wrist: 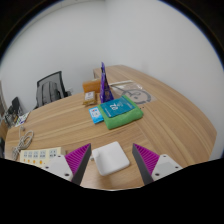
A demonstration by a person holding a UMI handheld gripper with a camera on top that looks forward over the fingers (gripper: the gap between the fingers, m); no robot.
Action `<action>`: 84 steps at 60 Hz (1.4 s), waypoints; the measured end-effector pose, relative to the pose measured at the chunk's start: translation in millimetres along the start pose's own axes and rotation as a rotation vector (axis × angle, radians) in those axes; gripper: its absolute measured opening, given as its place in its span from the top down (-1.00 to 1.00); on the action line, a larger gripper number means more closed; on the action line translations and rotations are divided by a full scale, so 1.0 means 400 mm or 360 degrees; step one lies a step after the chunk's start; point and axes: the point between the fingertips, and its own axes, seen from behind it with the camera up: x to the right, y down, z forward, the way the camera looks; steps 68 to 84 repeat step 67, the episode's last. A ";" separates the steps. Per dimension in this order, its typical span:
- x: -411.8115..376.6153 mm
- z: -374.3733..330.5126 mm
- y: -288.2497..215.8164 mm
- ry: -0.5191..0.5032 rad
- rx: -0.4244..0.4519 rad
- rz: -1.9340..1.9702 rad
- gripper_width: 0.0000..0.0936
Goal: Unplug charger
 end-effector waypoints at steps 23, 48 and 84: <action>-0.189 -0.466 -0.006 0.0113 -0.0012 -0.0283 -0.84; -0.418 -0.922 0.146 0.0070 0.0024 -0.0341 -0.84; -0.469 -1.010 0.150 0.0109 0.0113 -0.0457 -0.83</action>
